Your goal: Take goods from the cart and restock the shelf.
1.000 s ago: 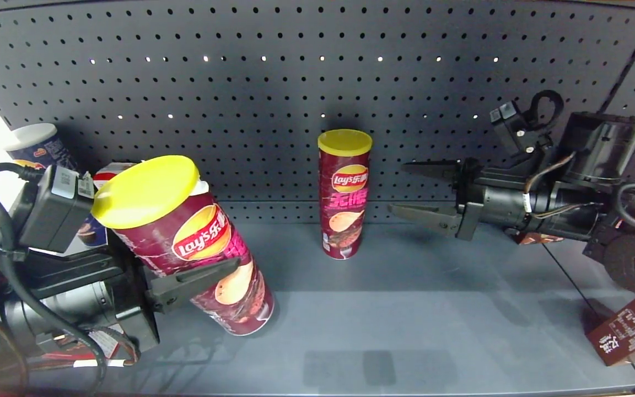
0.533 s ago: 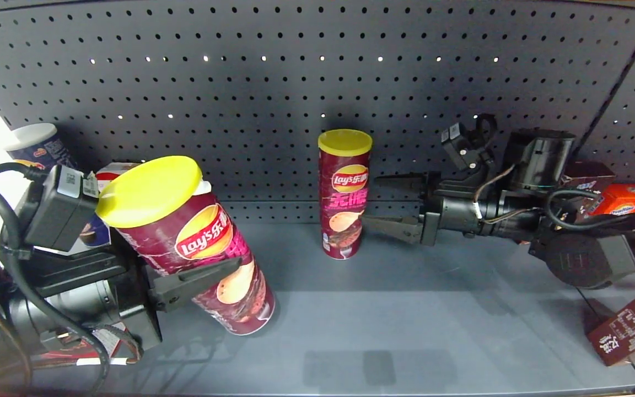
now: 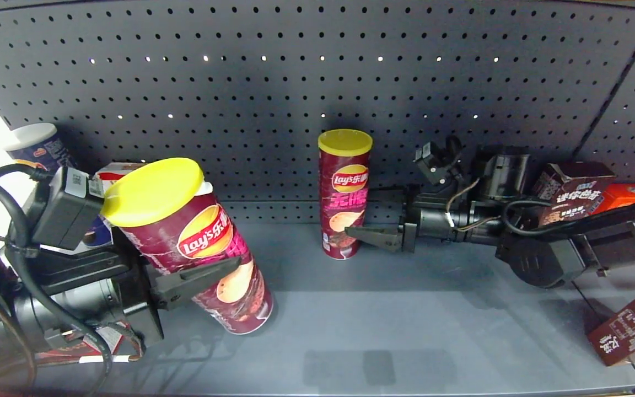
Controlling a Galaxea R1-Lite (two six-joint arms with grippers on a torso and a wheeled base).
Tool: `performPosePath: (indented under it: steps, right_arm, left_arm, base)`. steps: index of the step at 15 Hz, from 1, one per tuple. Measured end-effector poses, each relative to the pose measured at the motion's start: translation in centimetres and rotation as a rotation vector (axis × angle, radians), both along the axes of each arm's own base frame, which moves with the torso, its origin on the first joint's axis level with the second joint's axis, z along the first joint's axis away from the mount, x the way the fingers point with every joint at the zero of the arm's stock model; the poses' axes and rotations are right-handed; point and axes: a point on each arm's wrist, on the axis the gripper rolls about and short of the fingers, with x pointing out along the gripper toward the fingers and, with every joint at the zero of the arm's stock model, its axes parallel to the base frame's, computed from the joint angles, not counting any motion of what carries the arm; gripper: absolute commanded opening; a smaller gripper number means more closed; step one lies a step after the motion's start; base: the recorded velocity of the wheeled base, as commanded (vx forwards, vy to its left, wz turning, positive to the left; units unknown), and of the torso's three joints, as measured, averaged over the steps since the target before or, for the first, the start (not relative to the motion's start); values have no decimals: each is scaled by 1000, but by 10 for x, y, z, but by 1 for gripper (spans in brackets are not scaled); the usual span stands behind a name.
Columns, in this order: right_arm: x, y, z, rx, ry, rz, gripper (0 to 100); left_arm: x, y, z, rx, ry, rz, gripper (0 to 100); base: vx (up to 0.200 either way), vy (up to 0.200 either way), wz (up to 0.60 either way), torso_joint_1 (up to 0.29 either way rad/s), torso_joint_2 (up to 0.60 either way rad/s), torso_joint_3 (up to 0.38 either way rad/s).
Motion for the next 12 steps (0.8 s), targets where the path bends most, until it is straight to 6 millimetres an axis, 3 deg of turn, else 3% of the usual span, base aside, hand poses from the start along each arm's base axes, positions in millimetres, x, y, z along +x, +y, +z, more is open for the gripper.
performPosePath:
  steps: [12]
  right_arm:
    - [24, 29, -14, 13, -20, 34, 100]
  left_arm:
    - [2, 2, -3, 4, 12, 16, 0]
  base:
    - [0, 0, 0, 0, 0, 0]
